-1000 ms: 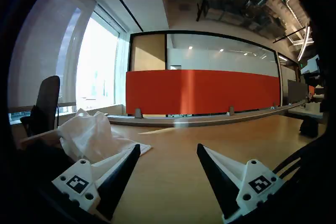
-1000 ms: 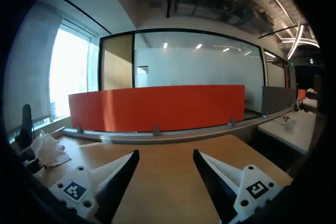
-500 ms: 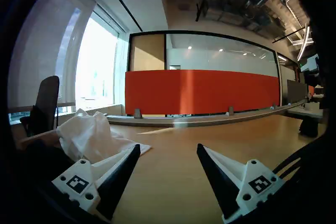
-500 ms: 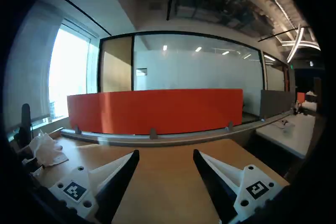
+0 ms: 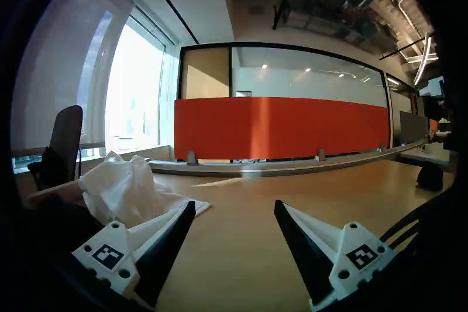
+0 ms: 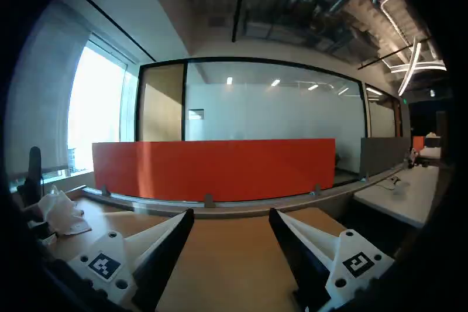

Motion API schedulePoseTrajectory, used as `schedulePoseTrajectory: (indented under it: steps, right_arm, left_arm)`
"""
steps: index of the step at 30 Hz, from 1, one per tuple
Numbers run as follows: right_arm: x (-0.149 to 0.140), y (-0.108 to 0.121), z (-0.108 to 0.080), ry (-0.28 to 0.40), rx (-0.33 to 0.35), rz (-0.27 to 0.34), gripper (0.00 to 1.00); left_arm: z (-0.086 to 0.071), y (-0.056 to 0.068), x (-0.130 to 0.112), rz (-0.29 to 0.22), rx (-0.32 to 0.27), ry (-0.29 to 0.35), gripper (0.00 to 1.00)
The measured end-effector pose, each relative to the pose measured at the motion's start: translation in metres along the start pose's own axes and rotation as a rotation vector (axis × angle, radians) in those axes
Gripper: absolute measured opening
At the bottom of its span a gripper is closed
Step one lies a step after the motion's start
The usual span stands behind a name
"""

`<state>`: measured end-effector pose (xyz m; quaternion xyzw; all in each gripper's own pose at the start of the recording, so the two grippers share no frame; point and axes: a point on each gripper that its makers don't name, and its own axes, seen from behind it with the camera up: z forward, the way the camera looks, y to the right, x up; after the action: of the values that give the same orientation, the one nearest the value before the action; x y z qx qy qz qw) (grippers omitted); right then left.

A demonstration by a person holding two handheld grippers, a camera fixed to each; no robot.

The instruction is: Fold towel

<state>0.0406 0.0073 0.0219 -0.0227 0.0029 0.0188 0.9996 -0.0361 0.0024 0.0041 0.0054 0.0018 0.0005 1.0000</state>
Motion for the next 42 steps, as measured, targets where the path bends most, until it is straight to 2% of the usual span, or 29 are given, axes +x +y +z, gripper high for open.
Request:
schedulePoseTrajectory:
  steps: [12,21,28,36,42]
  right_arm:
    - [-0.044,0.011,-0.003,0.018,-0.002,0.022,0.99]
    - [-0.092,0.002,-0.005,0.021,0.035,0.019,0.99]
    - [-0.126,0.007,0.000,0.016,0.039,0.020,0.99]
    - [-0.150,0.014,0.000,-0.001,0.048,0.007,0.99]
    - [-0.161,0.020,0.001,-0.012,0.030,0.025,0.99]
  left_arm:
    - [-0.001,0.000,0.000,0.000,0.000,0.000,1.00]
    - [0.000,0.000,0.000,-0.001,0.000,0.000,1.00]
    - [0.000,0.001,-0.001,-0.001,0.000,0.000,1.00]
    - [0.000,0.001,-0.001,-0.001,0.000,0.000,1.00]
    - [0.000,0.001,-0.001,-0.001,0.000,0.000,1.00]
